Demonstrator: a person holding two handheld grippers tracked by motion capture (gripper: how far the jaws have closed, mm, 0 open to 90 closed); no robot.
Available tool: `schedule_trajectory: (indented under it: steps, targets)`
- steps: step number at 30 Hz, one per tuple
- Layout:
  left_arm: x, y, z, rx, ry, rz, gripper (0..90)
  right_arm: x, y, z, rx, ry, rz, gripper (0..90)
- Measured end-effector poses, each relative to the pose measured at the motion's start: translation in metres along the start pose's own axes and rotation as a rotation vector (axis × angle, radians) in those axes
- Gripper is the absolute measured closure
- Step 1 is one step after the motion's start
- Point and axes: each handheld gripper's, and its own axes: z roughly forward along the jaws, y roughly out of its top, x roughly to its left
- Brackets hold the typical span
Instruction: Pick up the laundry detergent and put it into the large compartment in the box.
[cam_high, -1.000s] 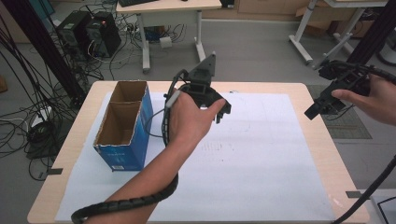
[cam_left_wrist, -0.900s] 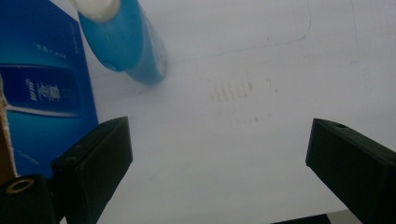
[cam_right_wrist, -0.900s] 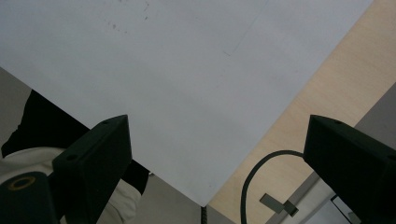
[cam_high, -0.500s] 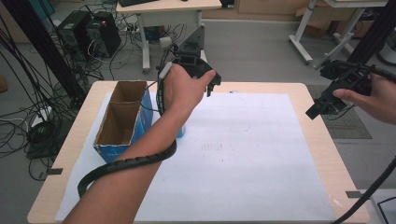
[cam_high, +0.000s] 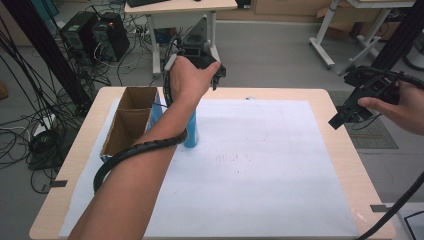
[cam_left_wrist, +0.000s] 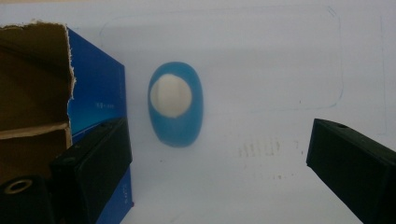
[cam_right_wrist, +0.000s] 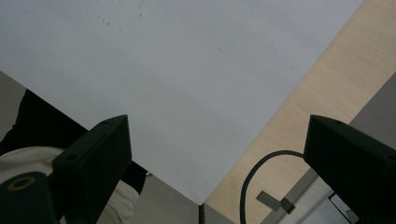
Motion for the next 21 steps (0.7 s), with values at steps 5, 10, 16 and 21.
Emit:
schedule_trajectory:
  steps: [5,10,16,21]
  targets:
    - [0.005,0.013,0.012,0.017,0.004,-0.025,7.1,0.000,-0.002,0.002,0.008,-0.005,0.008,8.0]
    - [0.004,0.022,0.023,0.036,0.003,-0.035,7.1,0.000,-0.003,0.004,0.011,-0.010,0.003,8.0]
    - [0.002,0.025,0.031,0.044,0.004,-0.034,7.1,0.001,-0.005,0.003,0.014,-0.013,0.006,8.0]
    - [0.003,0.028,0.042,0.057,0.014,-0.041,7.1,0.000,-0.006,0.004,0.015,-0.012,0.002,8.0]
